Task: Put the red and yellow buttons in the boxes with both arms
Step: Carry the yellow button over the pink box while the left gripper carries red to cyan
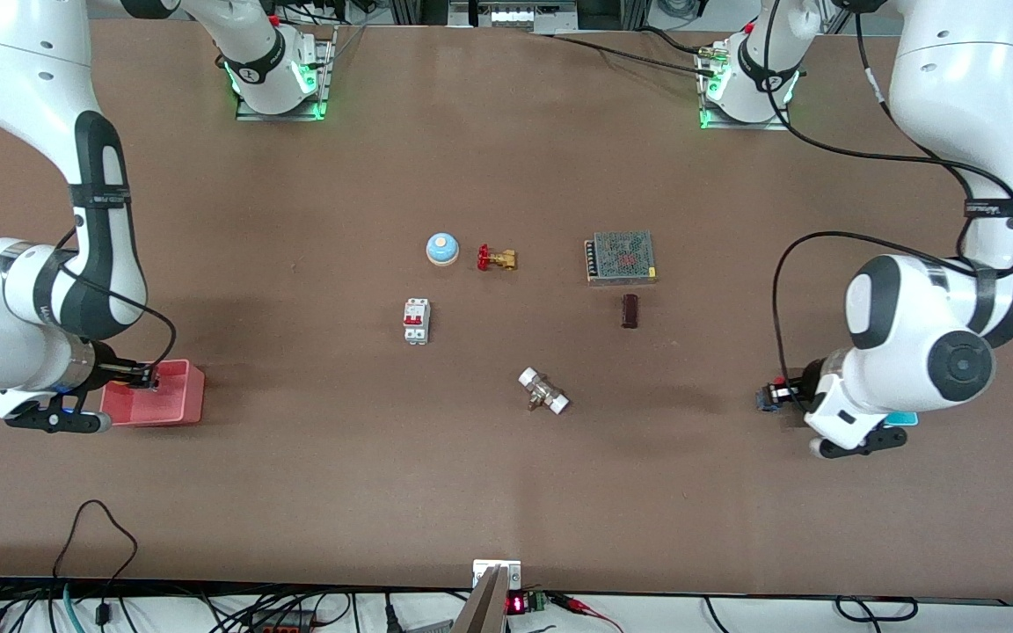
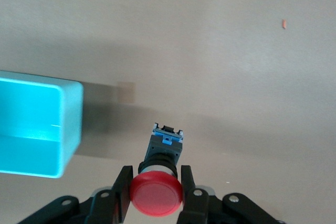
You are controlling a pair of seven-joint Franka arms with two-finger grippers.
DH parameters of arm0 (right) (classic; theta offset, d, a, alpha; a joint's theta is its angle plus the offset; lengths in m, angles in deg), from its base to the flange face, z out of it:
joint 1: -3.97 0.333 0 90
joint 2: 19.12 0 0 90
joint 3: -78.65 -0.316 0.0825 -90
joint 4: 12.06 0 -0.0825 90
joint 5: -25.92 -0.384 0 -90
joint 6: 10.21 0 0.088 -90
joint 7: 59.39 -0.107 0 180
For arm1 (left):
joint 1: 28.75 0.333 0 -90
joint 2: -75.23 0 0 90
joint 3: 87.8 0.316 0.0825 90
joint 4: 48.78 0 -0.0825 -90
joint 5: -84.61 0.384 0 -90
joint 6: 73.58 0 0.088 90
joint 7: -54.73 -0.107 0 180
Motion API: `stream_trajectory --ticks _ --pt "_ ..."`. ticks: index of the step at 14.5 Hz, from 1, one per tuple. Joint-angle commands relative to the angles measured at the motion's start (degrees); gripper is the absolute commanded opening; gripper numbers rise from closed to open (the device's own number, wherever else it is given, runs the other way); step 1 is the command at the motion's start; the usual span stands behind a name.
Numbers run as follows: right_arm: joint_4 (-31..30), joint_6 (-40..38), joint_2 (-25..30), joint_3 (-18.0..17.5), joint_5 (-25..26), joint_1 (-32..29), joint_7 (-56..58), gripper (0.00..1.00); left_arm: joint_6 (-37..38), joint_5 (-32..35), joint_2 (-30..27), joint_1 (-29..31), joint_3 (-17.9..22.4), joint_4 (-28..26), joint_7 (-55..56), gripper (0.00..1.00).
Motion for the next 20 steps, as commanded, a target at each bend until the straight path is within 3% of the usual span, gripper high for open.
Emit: stream_trajectory --ticks 1,10,15,16,17,18,19,20 --pt "2.9 -0.3 -2.7 -0.8 -0.4 -0.9 1.1 0.16 1.6 -0.1 -1.4 3.3 0.2 0.0 -4.9 0.3" --pt "2.8 4.5 -6.8 -1.1 -3.2 -0.9 1.9 0.17 1.9 3.3 -0.8 10.7 0.2 -0.4 -17.0 0.3" --pt "2.8 4.5 -7.3 -1.1 -3.2 -1.0 2.0 0.18 0.9 6.9 2.6 11.9 0.1 -0.2 -17.6 0.3" --pt "2.8 4.5 -7.4 -1.1 -3.2 -1.2 2.2 0.25 0.6 6.9 3.2 11.9 0.2 -0.2 -17.6 0.3" --pt "2.8 4.5 -7.4 -1.1 -3.2 -1.5 2.1 0.54 -0.1 6.9 3.8 12.0 0.1 -0.2 -17.6 0.3" --pt "2.8 4.5 -7.4 -1.1 -3.3 -1.5 1.8 0.93 -0.3 6.6 4.7 11.9 0.1 -0.2 -17.5 0.31" --pt "2.8 4.5 -7.2 -1.1 -3.4 -1.5 2.0 1.0 -0.3 6.4 5.3 11.9 0.1 -0.2 -17.5 0.31" --pt "2.8 4.5 -6.7 -1.1 -3.9 -1.5 2.0 1.0 -0.4 6.4 5.8 11.8 0.1 -0.2 -17.2 0.31"
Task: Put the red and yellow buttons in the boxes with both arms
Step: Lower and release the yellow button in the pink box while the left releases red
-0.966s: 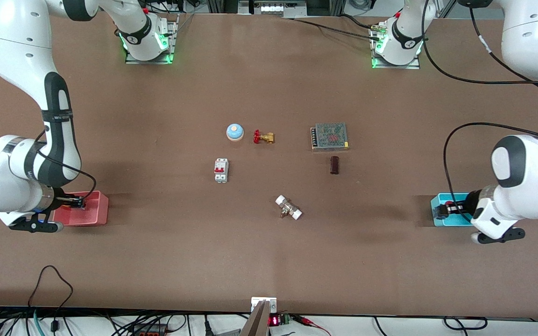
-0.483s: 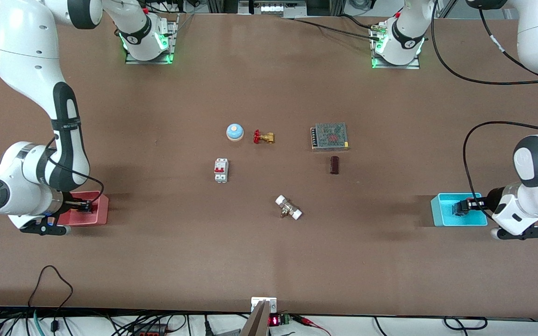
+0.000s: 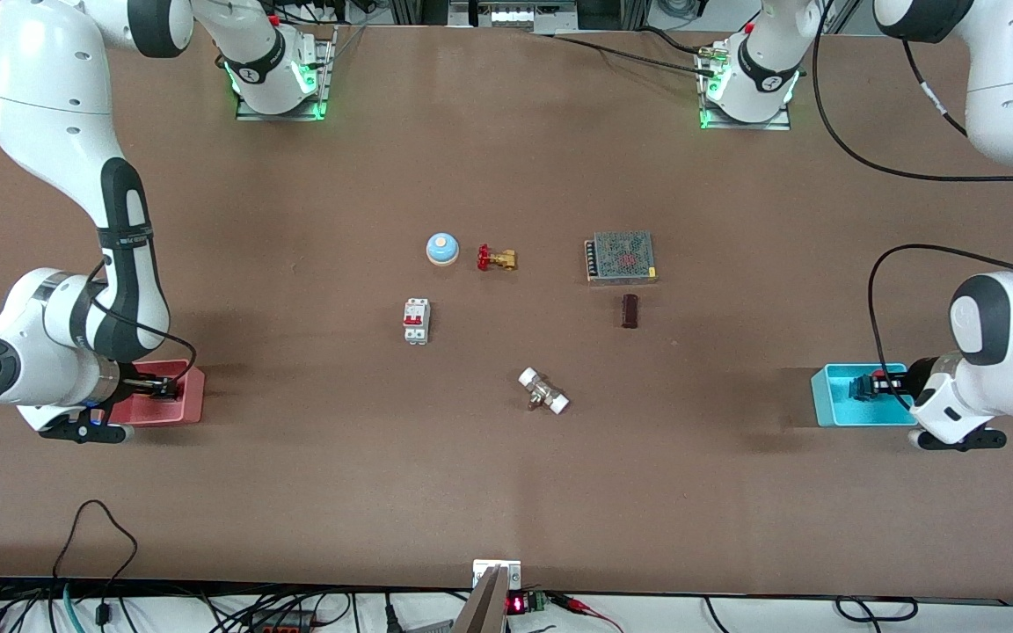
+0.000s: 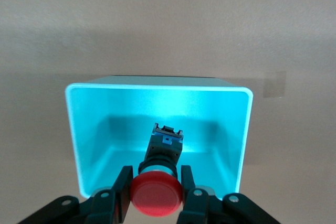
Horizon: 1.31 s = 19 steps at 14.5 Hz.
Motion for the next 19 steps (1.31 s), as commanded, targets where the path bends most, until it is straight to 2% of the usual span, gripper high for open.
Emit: stream_trajectory --ticks 1,4,9,12,14,19 --pt "1.4 -1.0 0.5 -0.3 -2.5 -0.5 1.4 1.0 -0.4 0.8 1.3 0.0 -0.3 0.4 -0.4 0.31" --pt "1.4 -2.3 3.9 -0.2 -2.7 0.2 1.4 1.0 -2.2 0.9 1.5 -0.3 -0.3 0.4 -0.1 0.4" --pt "3.1 -10.9 9.6 -0.2 -2.5 0.3 1.5 1.0 -2.3 0.4 1.0 -0.6 -0.5 2.1 0.4 0.7" --pt "3.2 -14.4 14.8 -0.3 -2.9 2.8 0.8 1.0 -2.2 0.5 0.7 -1.1 -1.1 4.1 2.2 0.74" --pt "3.2 -19.3 19.3 -0.2 -2.7 4.1 -0.6 1.0 -2.1 0.8 -0.4 -2.8 -1.0 4.3 3.0 0.78" --pt "3.1 -29.8 29.5 -0.1 -2.1 4.6 -0.7 1.0 -0.7 0.6 -5.6 -5.3 -1.3 3.1 6.4 0.86"
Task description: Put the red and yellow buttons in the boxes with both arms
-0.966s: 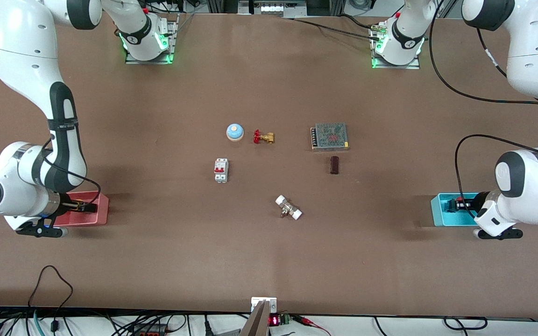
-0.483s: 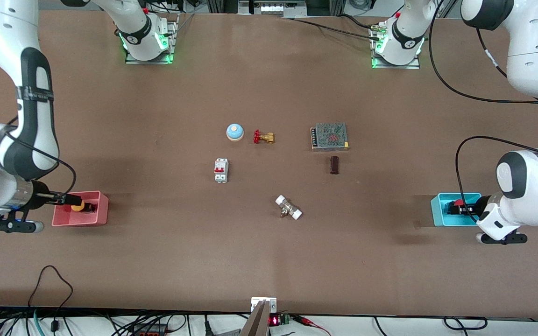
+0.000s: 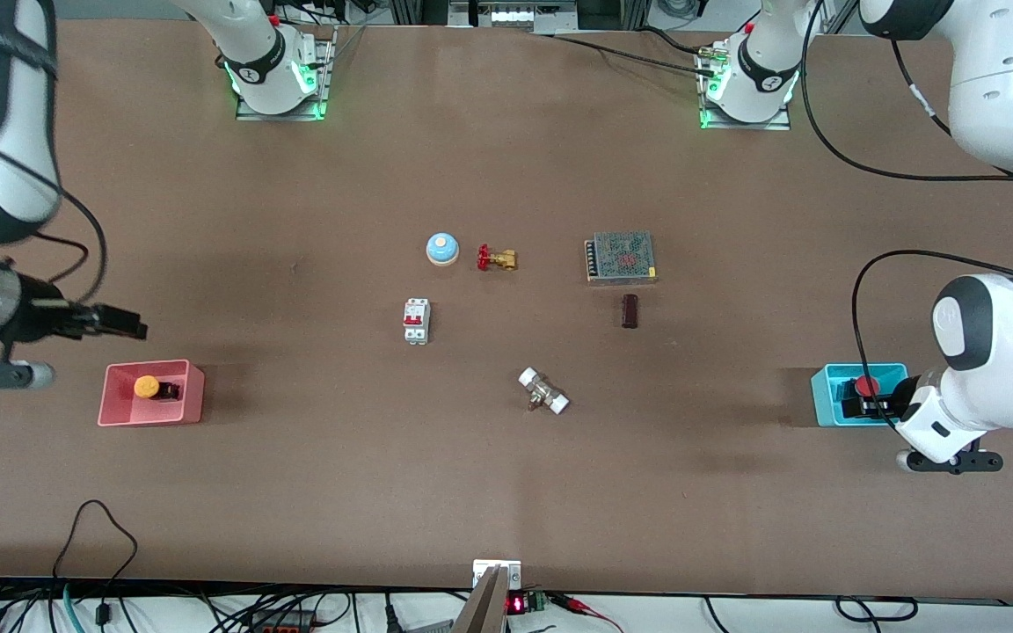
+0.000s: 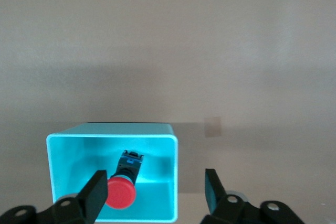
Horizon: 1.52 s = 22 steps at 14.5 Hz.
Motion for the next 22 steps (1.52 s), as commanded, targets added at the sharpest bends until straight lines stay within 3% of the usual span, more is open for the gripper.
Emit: stream_trajectory --ticks 1,4,7,8,10,11,15,22 --pt "-1.6 -3.4 5.1 0.1 0.0 -0.3 -0.2 1.0 2.7 0.6 -4.6 -2.1 0.1 -1.8 3.3 0.86" --pt "-1.3 -3.8 6.0 0.2 0.0 -0.9 0.4 1.0 5.1 0.6 -10.1 -2.7 -0.3 -3.7 3.9 0.87" --pt "-1.9 -4.1 7.8 -0.4 1.5 -1.8 0.0 1.0 5.5 0.5 -18.0 -2.5 -1.6 -9.7 3.4 0.97" --pt "-2.1 -4.8 8.6 -2.6 3.1 -4.2 0.0 1.0 5.8 0.5 -20.6 -2.5 -1.6 -11.5 3.2 0.99" --pt "-2.2 -5.6 10.8 -14.4 9.8 -13.3 -0.3 1.0 8.4 0.4 -24.5 -2.2 -1.7 -12.7 2.9 1.0" --pt "-2.6 -6.3 11.5 -16.2 11.4 -14.4 -0.5 1.0 9.6 0.4 -26.1 -2.0 -1.9 -12.7 2.8 1.0" --pt "-13.6 0.4 17.9 -16.6 13.9 -14.1 -0.8 1.0 13.7 -0.9 -30.8 -1.8 -2.0 -12.8 1.9 1.0" --pt "-14.1 -2.8 20.0 -16.6 13.8 -14.2 -4.4 1.0 17.6 -2.2 -35.5 -1.8 -2.0 -12.7 0.7 1.0"
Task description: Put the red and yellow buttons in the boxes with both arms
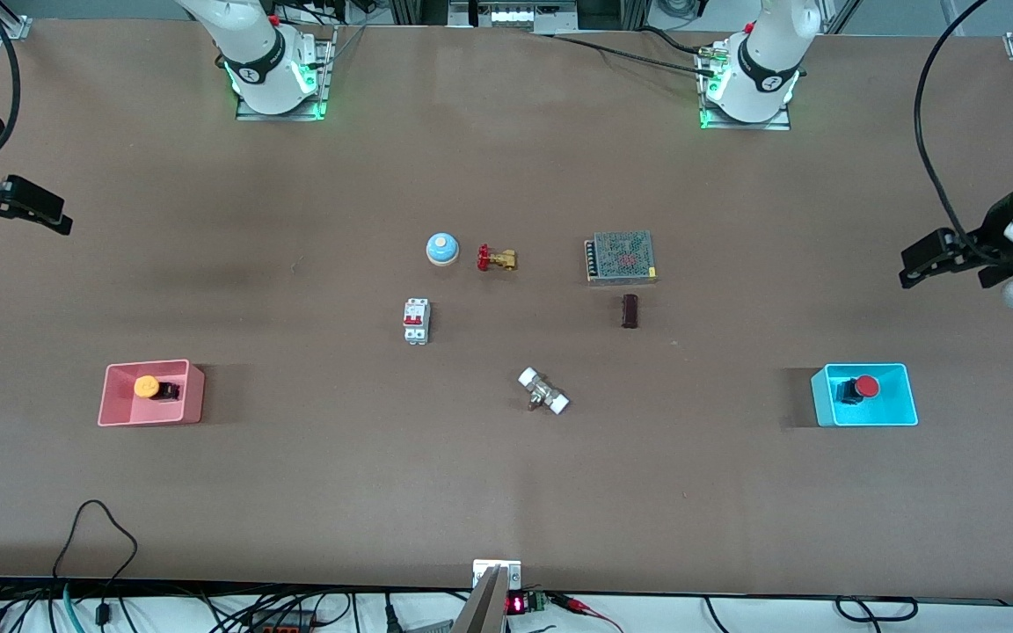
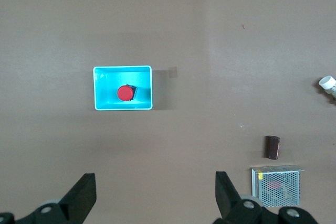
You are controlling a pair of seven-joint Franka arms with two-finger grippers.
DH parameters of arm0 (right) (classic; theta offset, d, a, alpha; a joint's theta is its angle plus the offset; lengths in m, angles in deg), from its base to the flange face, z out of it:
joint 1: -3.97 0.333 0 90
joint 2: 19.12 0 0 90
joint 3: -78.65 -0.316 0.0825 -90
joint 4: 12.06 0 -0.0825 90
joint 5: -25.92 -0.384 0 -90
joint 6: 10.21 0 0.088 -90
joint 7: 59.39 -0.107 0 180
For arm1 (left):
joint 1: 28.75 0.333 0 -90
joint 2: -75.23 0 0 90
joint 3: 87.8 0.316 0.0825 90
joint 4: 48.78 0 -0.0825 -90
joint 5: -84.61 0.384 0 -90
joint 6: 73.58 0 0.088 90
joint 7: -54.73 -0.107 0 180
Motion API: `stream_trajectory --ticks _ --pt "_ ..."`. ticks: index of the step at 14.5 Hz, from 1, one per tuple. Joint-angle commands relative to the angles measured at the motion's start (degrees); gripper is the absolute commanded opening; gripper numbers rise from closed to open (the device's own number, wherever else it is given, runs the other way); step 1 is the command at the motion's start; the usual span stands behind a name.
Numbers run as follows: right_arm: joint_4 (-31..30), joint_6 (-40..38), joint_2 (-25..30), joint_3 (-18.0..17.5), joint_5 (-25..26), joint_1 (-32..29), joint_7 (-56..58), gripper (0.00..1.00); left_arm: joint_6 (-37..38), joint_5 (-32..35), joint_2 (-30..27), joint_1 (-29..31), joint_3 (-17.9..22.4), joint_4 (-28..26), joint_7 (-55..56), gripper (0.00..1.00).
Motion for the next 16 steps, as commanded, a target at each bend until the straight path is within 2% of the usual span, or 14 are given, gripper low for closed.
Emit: stream_trajectory --ticks 1,9,13,16 --pt "-1.8 -0.8 2.1 -1.1 1.0 -1.1 -0.3 1.0 0.1 -0.9 -2.5 0.6 -0.3 -2.0 -1.5 1.0" --pt "-1.6 -2.0 3.1 -1.2 1.1 -1.0 -0.3 1.0 1.1 -0.9 -2.8 -0.3 0.0 -2.0 -1.5 1.0" --pt "-1.3 -1.2 2.8 -1.3 0.9 -1.1 -0.7 1.0 2.1 -0.9 -3.5 -4.6 4.0 -2.0 -1.4 1.0" --pt "-1.3 -1.6 2.8 -1.3 0.8 -1.1 -0.7 1.0 2.0 -0.9 -3.7 -4.0 3.7 -2.0 -1.5 1.0"
